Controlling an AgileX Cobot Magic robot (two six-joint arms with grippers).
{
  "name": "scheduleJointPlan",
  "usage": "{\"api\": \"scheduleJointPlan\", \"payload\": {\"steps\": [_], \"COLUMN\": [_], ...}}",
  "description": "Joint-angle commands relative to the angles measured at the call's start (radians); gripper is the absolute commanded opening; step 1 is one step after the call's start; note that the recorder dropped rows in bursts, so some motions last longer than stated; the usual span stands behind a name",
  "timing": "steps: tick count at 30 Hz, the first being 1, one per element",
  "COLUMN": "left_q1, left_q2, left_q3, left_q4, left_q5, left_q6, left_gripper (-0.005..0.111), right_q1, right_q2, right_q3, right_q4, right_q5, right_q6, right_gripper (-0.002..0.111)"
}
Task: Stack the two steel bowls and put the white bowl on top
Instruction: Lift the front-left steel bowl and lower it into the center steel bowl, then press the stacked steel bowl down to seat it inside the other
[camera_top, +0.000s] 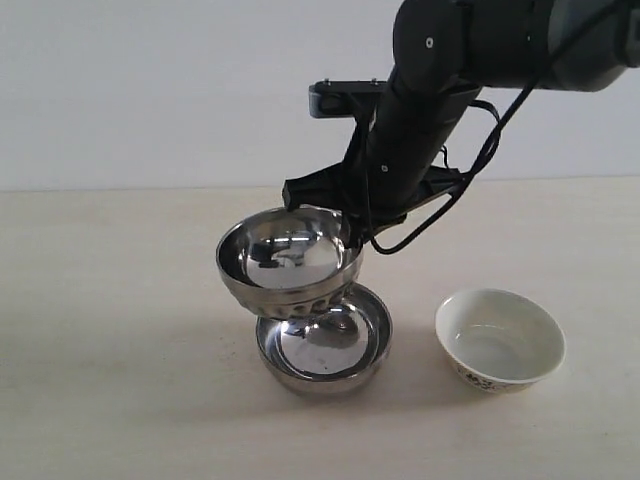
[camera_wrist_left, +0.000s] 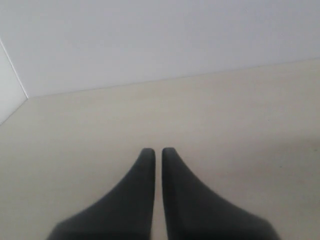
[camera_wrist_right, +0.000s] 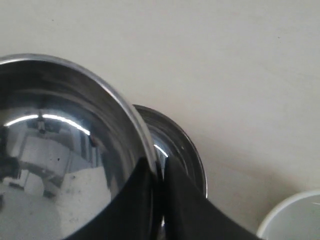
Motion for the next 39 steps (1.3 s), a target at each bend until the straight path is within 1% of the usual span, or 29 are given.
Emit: {"api": "scheduleJointPlan", "payload": {"steps": [1, 10, 23, 39], "left_q1": [0.002, 0.002, 0.002, 0.002], "left_q2": [-0.004, -0.004, -0.004, -0.004], "left_q3": [0.003, 0.003, 0.003, 0.003], "left_q4": [-0.007, -0.007, -0.007, -0.007], "left_q5": [-0.008, -0.008, -0.008, -0.008], "left_q6": [-0.01, -0.01, -0.01, -0.01], "left_gripper": [0.004, 0.004, 0.004, 0.004], "right_q1": [-0.023, -0.049, -0.049, -0.049], "right_q2": [-0.016, -0.016, -0.016, -0.016], "right_q3": [0.04, 0.105, 0.194, 0.194], "right_q4": [0.023, 0.059, 0.06, 0.06], "right_q5": [-0.049, -0.108, -0.171, -0.171], "right_q6": [-0.017, -0.048, -0.075, -0.074], "right_gripper": [0.0, 0.0, 0.0, 0.0]}}
